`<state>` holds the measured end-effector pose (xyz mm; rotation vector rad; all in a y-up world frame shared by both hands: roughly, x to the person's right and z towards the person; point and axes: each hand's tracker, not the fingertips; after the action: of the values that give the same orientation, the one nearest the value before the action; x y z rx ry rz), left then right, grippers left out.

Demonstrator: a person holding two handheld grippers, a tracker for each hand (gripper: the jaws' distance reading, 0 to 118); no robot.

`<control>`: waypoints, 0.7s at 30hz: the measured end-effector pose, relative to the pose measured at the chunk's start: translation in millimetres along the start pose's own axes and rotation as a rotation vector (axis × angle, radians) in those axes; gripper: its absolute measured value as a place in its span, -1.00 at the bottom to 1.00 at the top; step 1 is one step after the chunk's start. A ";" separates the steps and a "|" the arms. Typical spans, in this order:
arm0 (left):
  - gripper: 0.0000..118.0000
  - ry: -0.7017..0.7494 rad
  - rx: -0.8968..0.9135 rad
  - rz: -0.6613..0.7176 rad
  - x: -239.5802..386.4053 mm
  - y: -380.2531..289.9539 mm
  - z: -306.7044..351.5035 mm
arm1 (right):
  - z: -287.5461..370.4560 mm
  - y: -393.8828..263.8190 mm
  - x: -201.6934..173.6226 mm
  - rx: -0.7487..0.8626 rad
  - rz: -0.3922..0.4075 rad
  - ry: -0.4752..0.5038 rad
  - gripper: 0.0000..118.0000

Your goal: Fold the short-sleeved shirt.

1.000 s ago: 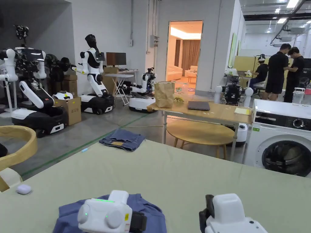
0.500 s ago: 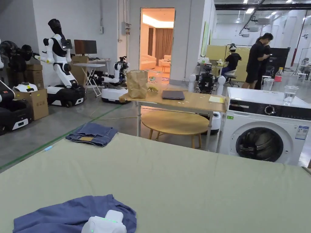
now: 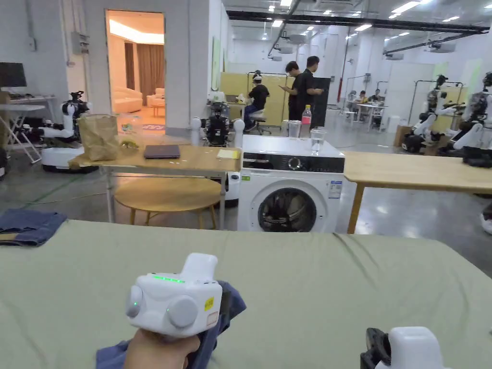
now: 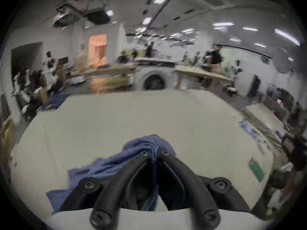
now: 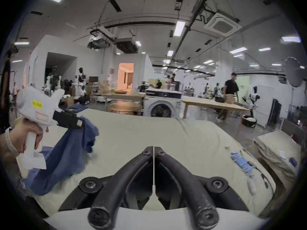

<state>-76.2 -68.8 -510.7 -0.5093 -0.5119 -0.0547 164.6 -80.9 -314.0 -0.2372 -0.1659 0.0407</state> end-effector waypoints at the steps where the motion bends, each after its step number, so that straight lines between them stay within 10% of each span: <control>1: -1.00 -0.045 0.009 -0.018 29.7 10.7 -3.6 | 7.2 0.4 15.3 -0.002 -0.008 -0.031 -1.00; 16: -0.97 -0.061 -0.375 -0.110 186.7 -80.7 -192.0 | 28.1 -32.0 131.1 -0.076 -0.056 -0.202 -1.00; 18: -0.48 -0.073 -0.365 -0.095 180.0 -79.7 -182.8 | 23.9 -34.4 130.8 -0.082 -0.053 -0.192 -1.00; 20: 0.69 -0.097 -0.319 -0.073 160.8 -69.1 -161.2 | 20.4 -35.2 128.0 -0.097 -0.054 -0.169 -1.00; 21: 0.78 -0.098 -0.256 -0.089 150.9 -63.5 -139.9 | 19.9 -35.6 125.2 -0.097 -0.055 -0.159 -1.00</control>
<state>108.1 -180.2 -514.3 -0.7423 -0.6269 -0.1828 285.3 -103.4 -266.6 -0.3267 -0.3329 -0.0031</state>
